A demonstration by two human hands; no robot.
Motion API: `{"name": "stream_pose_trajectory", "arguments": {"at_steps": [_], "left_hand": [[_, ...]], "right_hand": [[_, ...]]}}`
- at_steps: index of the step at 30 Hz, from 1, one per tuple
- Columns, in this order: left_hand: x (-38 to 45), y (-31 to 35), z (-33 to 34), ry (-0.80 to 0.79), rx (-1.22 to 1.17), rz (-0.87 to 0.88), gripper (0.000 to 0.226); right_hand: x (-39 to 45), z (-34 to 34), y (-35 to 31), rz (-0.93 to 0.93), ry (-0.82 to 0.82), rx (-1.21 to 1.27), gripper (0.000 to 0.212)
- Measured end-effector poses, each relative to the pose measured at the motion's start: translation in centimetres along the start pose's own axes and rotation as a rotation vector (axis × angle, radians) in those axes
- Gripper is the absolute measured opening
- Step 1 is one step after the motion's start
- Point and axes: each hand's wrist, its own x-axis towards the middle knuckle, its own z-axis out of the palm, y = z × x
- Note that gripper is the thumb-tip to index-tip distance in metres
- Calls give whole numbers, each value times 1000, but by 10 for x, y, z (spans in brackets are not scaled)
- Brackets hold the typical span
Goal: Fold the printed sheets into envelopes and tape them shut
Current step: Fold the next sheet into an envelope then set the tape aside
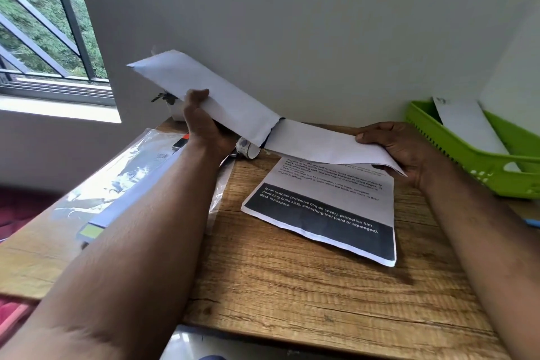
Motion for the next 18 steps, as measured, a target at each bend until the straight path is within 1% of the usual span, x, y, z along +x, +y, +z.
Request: {"name": "stream_pose_trajectory", "arguments": {"at_steps": [6,11,13,15,17,18], "left_hand": [[6,-7,-3,-17,56,-44,30],[6,-19,3,-8,23,-124,31],[2,-28,7,-4,41,-160,34],[-2,-36,11,-5,75,-200,34],[-3,-39,14,-4,50,-215,32],[-2,-38,14,3,23,-209,30]], "right_hand": [[-2,3,1,13,17,-22,7],[-4,21,7,62,28,98,6],[-6,37,11,46,-10,193,8],[-6,49,13,17,-48,271,17],[-8,51,9,1,-134,318,23],[-8,48,7,-8,-207,337,30]]}}
